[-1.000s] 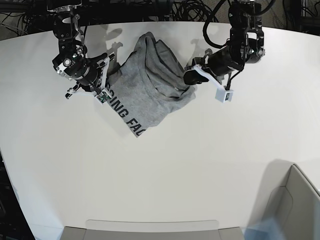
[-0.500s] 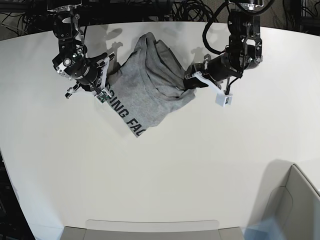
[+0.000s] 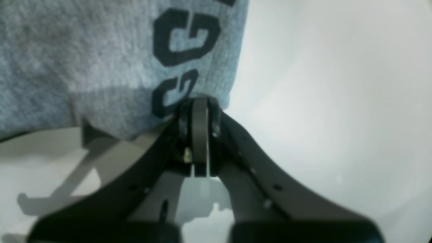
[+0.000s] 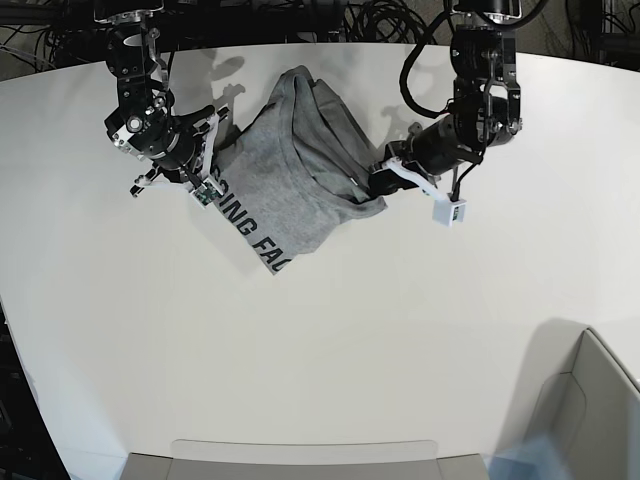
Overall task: Fold the T-shirt properly
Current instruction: 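Grasp the bundle's edge with the left gripper and tuck it under, then lift and flip the bundle over with the left gripper, right gripper assisting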
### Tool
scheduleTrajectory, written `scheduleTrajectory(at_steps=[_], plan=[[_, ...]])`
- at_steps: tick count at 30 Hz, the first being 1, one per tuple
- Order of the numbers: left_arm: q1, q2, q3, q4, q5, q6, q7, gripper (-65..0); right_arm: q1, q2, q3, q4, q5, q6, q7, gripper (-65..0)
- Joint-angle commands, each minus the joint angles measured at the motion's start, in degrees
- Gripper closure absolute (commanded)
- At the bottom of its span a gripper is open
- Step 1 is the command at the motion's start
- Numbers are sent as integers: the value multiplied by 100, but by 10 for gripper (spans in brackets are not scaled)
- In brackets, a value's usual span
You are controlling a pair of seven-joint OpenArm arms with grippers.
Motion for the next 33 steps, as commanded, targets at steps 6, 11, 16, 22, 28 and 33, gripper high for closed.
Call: scheduleTrajectory(at_steps=[6,11,16,22,28,33], plan=[[-282,-58,-1004,49,-63,-5,81,0,67,36,34,111,12,34,83,0],[-573,-189,-1057,-320,-81,-14,397,0,67,36,26,120,12,34,109,0],[-564,-189,-1065,-302,-89,-14,415,0,76,27,43,217,38,34,118,0],[-529,-444,-1109,-21,-81,-14,415,-106,103,27,61,542,12,34,118,0],[-450,-664,-1127,252,-72,-14,388,-32,243,36,61,779,12,34,118,0],[-36,-559,-591,929,-72,-31,415,0,700,1,43,612,12,34,83,0]])
